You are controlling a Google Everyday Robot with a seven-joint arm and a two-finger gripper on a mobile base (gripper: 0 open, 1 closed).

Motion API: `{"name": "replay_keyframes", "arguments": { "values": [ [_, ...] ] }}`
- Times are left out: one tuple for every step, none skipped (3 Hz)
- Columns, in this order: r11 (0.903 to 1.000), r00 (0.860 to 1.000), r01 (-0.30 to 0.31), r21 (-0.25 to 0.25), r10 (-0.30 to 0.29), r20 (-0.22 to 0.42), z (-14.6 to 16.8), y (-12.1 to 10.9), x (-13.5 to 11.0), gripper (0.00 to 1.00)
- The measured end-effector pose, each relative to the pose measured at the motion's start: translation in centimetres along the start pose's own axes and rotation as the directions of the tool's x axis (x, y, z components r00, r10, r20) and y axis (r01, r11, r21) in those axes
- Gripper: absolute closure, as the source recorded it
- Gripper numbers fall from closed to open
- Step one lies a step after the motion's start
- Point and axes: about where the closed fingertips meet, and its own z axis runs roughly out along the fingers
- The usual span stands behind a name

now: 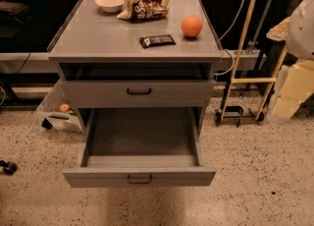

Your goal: Close middle drawer

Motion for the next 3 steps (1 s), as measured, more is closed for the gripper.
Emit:
{"name": "replay_keyframes", "arguments": {
  "values": [
    [1.0000, 1.000, 0.000, 0.000, 0.000, 0.000, 0.0, 0.0, 0.0, 0.00],
    [0.9993, 0.999, 0.038, 0.002, -0.038, 0.014, 0.8, 0.9, -0.4, 0.00],
    [0.9934, 0.990, 0.110, -0.031, -0.107, 0.091, 5.4, 3.5, -0.9, 0.00]
  ]
}}
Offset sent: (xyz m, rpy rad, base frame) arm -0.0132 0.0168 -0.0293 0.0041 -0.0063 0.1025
